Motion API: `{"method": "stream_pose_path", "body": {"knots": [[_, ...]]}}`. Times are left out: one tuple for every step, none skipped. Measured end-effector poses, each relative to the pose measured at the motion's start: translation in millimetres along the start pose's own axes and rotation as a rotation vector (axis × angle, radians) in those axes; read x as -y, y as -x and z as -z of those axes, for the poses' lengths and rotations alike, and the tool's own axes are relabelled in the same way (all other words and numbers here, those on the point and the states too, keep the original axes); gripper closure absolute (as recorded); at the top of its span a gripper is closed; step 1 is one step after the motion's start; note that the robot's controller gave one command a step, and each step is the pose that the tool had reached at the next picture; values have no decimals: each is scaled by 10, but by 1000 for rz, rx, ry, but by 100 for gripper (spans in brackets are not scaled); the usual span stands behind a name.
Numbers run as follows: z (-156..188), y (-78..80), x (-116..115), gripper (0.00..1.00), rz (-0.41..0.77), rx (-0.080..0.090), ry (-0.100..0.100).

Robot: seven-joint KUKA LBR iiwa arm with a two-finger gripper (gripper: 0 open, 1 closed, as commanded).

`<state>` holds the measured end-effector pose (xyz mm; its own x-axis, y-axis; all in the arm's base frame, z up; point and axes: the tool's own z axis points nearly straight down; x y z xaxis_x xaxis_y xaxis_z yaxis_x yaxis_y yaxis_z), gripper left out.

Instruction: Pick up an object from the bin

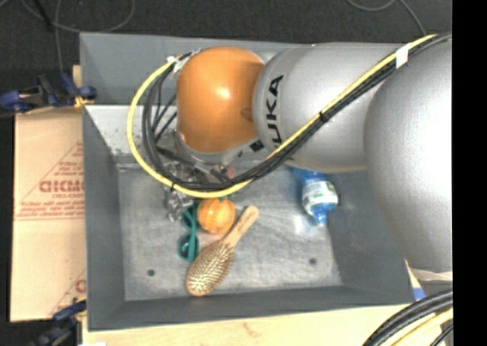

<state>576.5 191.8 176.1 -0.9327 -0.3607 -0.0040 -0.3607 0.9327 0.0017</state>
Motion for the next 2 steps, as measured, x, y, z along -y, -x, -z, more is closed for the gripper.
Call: {"method": "stream_pose_path", "body": {"knots": [[44, 9, 104, 100, 72, 0, -3], [103, -227, -149, 0, -67, -1, 0]]}}
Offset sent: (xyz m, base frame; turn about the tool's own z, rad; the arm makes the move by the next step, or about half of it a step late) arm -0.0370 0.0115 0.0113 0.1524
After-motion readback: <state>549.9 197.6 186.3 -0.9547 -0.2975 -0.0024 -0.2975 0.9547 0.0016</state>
